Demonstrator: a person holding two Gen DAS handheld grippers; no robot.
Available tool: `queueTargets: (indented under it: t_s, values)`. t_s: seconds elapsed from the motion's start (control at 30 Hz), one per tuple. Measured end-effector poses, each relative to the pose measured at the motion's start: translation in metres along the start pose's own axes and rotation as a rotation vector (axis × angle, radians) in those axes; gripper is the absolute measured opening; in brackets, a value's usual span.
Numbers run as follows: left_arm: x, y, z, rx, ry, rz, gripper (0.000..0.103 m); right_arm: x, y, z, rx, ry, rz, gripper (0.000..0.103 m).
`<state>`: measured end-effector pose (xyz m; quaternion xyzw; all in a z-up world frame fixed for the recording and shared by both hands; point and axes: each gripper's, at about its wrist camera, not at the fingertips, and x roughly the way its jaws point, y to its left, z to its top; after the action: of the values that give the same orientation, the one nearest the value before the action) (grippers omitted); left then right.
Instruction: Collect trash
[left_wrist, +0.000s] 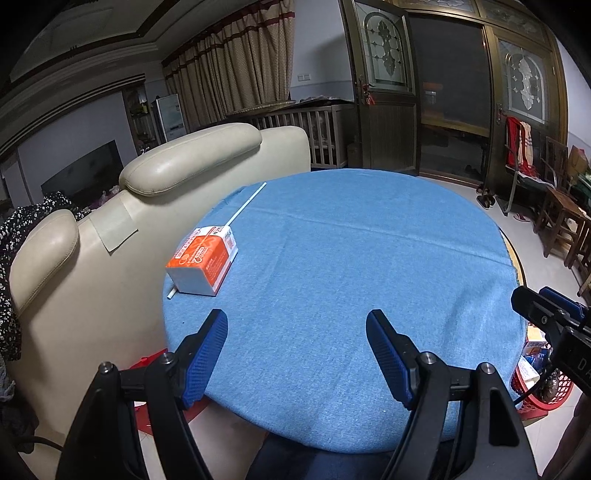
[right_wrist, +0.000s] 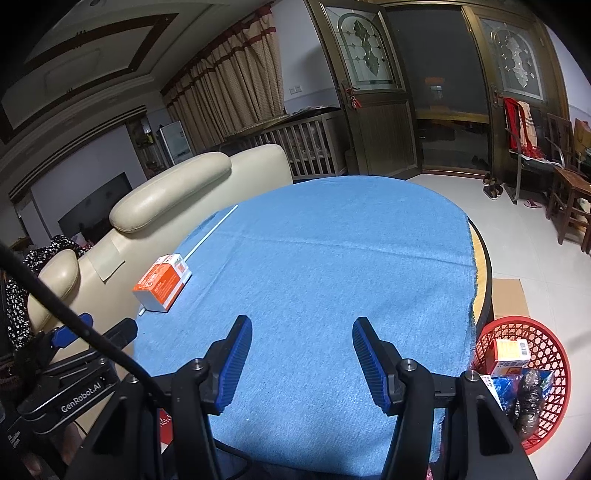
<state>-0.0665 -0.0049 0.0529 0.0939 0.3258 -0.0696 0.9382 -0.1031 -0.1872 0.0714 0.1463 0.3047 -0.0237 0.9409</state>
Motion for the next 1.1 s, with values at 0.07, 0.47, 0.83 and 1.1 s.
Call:
queueTargets:
  t_s: [0.07, 0.47, 0.83, 1.1]
  values:
    - [0.0004, 0.0005, -0.0003, -0.001, 0.000, 0.003, 0.078, 0.0006, 0.0000, 0.0003, -0.002, 0.002, 0.000, 0.061]
    - [0.0003, 0.0014, -0.0002, 0.011, -0.004, 0.050, 0.078, -0.0003, 0.0014, 0.0000, -0.010, 0.004, 0.006, 0.061]
    - [-0.0008, 0.0028, 0.0003, 0.008, -0.007, 0.055, 0.078, -0.0001, 0.0016, 0.0006, -0.010, 0.005, 0.008, 0.061]
    - [-0.0003, 0.0051, 0.0003, -0.001, 0.000, 0.062, 0.078, -0.0003, 0.0019, 0.0003, -0.012, 0.006, 0.009, 0.061]
